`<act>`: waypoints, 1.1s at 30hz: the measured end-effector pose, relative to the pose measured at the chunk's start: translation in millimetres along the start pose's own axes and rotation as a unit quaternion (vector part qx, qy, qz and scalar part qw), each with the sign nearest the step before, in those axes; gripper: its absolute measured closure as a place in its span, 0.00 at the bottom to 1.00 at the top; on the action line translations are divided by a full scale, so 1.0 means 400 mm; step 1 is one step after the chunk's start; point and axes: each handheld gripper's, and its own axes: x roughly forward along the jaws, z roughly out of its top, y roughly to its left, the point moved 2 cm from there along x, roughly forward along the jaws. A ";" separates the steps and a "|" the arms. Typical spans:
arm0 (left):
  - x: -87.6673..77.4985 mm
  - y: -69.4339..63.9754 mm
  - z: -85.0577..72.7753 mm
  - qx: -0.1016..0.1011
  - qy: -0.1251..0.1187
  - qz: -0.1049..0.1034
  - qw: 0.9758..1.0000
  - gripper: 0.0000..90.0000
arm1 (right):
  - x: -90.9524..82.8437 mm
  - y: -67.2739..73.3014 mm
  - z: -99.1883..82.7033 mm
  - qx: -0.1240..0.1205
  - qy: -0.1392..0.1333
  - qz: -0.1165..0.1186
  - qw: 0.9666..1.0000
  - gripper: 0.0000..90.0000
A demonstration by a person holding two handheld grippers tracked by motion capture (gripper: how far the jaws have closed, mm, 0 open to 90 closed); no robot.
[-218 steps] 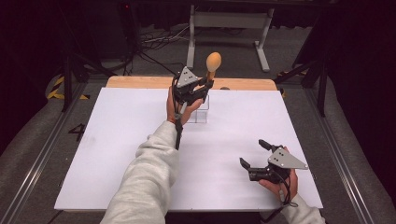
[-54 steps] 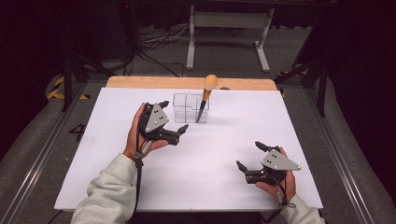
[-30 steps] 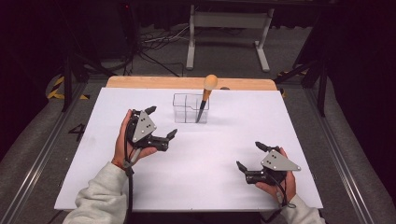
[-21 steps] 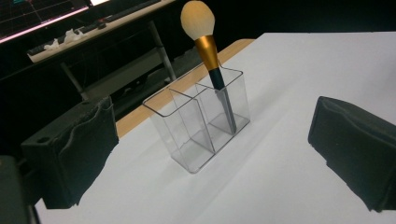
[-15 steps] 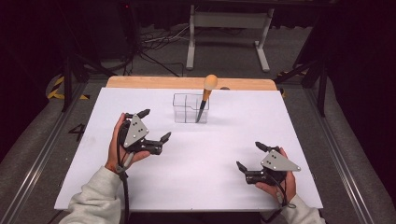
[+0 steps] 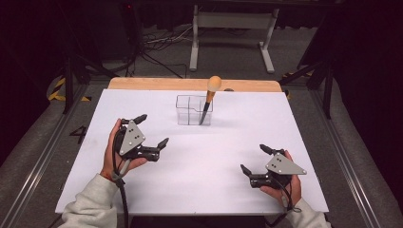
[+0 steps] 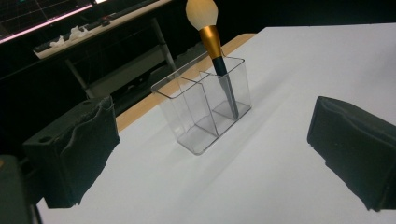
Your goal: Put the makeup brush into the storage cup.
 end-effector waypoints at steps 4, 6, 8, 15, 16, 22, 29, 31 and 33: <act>-0.012 -0.002 -0.009 0.002 0.002 0.002 1.000 0.03 | 0.000 -0.001 0.000 0.000 0.000 -0.001 1.000 0.08; -0.017 -0.001 -0.015 0.003 0.004 0.002 1.000 0.03 | 0.000 -0.001 -0.001 0.000 -0.001 -0.001 1.000 0.08; -0.023 0.001 -0.020 0.005 0.007 0.004 1.000 0.03 | 0.000 -0.001 -0.001 0.000 0.000 -0.001 1.000 0.08; -0.041 0.009 -0.040 -0.005 0.011 0.006 1.000 0.03 | 0.000 0.000 -0.001 0.000 0.002 -0.001 1.000 0.08; -0.045 0.011 -0.043 -0.004 0.011 0.007 1.000 0.03 | 0.000 0.000 -0.001 0.000 0.002 -0.001 1.000 0.08; -0.059 0.013 -0.056 0.000 0.019 0.012 1.000 0.03 | 0.000 -0.001 -0.001 0.000 0.001 -0.001 1.000 0.08; -0.079 0.015 -0.077 0.002 0.029 0.012 0.999 0.03 | -0.001 -0.002 -0.002 0.000 0.001 -0.003 1.000 0.08; -0.082 0.014 -0.080 0.000 0.030 0.015 0.999 0.03 | -0.001 -0.002 -0.002 -0.001 0.001 -0.003 1.000 0.08; -0.088 0.017 -0.083 0.001 0.030 0.014 0.999 0.03 | -0.001 -0.002 -0.002 -0.001 0.001 -0.003 1.000 0.08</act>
